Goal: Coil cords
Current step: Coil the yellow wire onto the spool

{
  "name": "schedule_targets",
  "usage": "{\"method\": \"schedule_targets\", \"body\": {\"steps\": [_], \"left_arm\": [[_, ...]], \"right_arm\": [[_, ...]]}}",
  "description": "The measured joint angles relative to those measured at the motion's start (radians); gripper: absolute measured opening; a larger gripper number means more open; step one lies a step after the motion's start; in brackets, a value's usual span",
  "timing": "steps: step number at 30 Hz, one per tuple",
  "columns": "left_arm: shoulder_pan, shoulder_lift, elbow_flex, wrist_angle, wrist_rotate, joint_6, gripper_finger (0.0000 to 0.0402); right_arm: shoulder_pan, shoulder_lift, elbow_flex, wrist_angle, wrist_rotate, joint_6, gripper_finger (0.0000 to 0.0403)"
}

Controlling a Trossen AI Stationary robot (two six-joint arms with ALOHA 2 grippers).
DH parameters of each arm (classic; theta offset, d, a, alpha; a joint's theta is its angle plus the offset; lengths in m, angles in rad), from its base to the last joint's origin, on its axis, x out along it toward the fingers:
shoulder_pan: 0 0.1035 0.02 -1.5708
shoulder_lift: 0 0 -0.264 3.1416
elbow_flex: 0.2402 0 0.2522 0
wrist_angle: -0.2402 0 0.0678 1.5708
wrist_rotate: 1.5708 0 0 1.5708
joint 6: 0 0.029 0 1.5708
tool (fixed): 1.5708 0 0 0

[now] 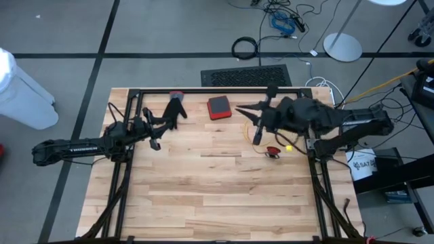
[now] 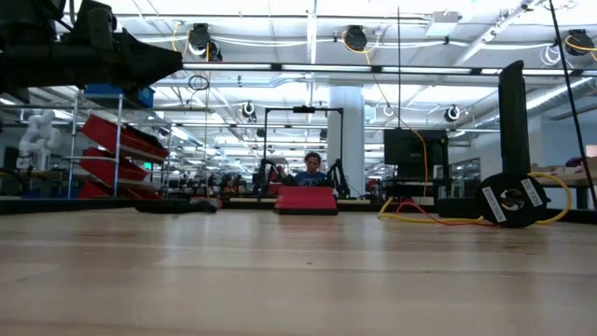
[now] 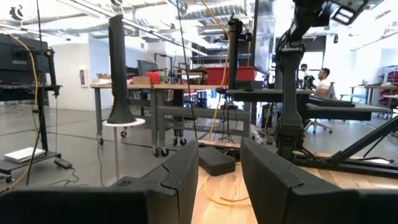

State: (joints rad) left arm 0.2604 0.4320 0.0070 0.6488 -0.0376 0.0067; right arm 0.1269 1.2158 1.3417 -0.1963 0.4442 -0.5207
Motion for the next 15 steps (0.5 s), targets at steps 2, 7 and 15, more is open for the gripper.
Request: {"method": "schedule_targets", "body": {"steps": [2,7,15], "left_arm": [[0.0,0.0,0.0,0.0,0.0,0.0,0.0127],[-0.001,0.0,0.0,0.002,0.001,-0.011,0.0127],[-0.014,0.022,0.0,0.048,0.101,-0.128,0.0127]], "right_arm": [[-0.004,0.022,0.047,-0.153,0.0,0.059,0.0022],[-0.004,0.038,0.073,-0.462,0.0,0.234,0.0022],[0.004,0.047,0.059,-0.905,-0.008,0.622,0.0022]]}}
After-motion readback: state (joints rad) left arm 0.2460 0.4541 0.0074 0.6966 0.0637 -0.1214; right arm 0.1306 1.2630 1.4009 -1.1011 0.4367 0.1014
